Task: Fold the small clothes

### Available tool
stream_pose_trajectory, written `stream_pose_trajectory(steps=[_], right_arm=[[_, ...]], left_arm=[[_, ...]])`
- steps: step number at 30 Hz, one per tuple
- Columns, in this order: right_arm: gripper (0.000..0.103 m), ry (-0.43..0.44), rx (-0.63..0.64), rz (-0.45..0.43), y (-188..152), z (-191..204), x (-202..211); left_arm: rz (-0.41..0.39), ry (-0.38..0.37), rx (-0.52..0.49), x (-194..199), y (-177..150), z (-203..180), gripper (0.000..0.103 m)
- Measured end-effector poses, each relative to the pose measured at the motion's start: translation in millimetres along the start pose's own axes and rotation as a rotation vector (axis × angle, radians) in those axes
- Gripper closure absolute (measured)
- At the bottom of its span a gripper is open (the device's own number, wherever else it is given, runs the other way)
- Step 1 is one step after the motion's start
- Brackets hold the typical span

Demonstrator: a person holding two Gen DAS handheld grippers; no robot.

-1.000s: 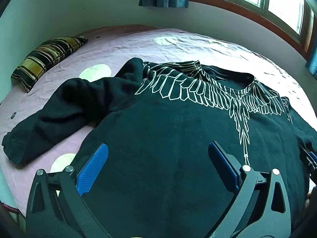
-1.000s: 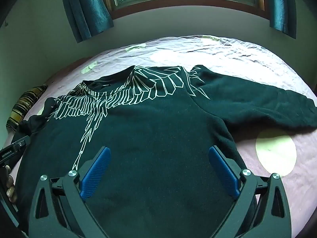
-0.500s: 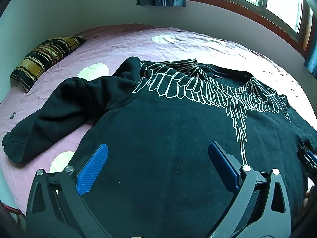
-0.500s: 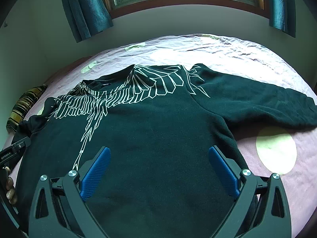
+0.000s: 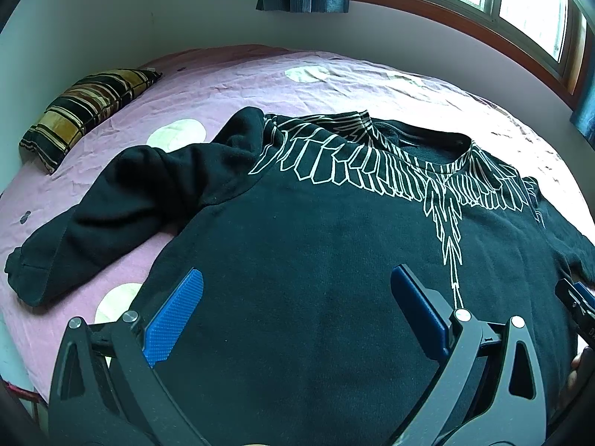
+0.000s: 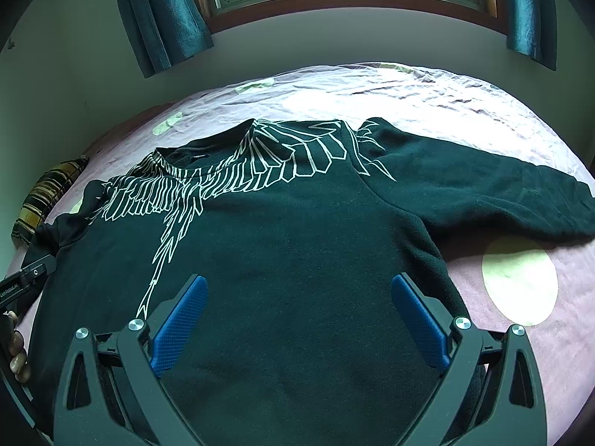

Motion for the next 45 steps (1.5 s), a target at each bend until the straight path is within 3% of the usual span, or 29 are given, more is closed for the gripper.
stream_pose_trajectory(steps=[27,33,37,40,45], right_arm=[[0.005,0.003,-0.004,0.009,-3.7,2.4,-1.5],[0.005,0.029,-0.083,0.005,0.3,-8.4,0.4],[0.005,0.026,-0.184,-0.047,17.7,-43.4,10.0],[0.005,-0.008,-0.284,-0.091,33.6,-95.3,23.8],[0.004,-0.126,-0.575,-0.206,44.1,-241.3,59.1]], left_arm=[[0.007,-0.013,0.002,1.7,-2.3,-0.2,0.002],[0.006,-0.022,0.001,2.0,-1.5,-0.6,0.002],[0.004,-0.028,0.003,2.6,-0.6,1.4,0.002],[0.009,-0.026,0.003,0.8,-1.9,2.9,0.002],[0.029,-0.017,0.005,-5.6,-8.0,8.5,0.002]])
Point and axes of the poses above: each gripper's, at about its wrist camera, not at the fingertips, and x roughly against the way its jaws point, z to its left, y to its top, the point moved 10 cm from there along -x, roughly the way its jaws point, and after that the axes turned 13 degrees about -z, right-handed, at the moved point
